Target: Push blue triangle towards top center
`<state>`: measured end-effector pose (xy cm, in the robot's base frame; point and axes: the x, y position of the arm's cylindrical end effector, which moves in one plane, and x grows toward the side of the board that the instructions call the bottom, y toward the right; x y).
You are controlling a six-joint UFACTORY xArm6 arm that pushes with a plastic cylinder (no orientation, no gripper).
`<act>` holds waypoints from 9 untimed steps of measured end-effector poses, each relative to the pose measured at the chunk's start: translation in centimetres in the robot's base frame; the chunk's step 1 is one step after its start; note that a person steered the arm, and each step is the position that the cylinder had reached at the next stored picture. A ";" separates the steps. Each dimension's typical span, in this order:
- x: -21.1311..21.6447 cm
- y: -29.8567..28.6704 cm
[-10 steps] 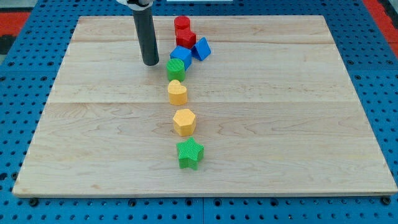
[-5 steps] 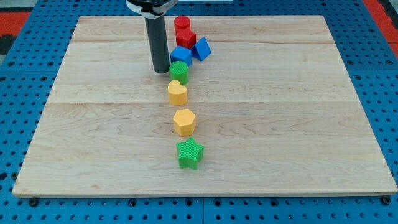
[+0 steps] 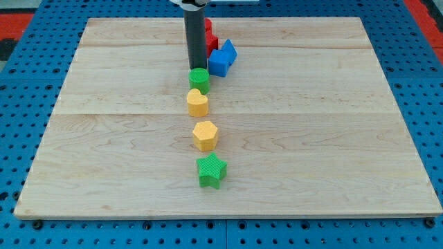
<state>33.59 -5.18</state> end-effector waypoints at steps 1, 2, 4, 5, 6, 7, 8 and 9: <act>-0.7 -0.3; -0.8 0.3; -1.0 4.6; -1.6 5.3; -3.1 5.8; -5.6 6.3; -8.2 7.0; -10.5 7.2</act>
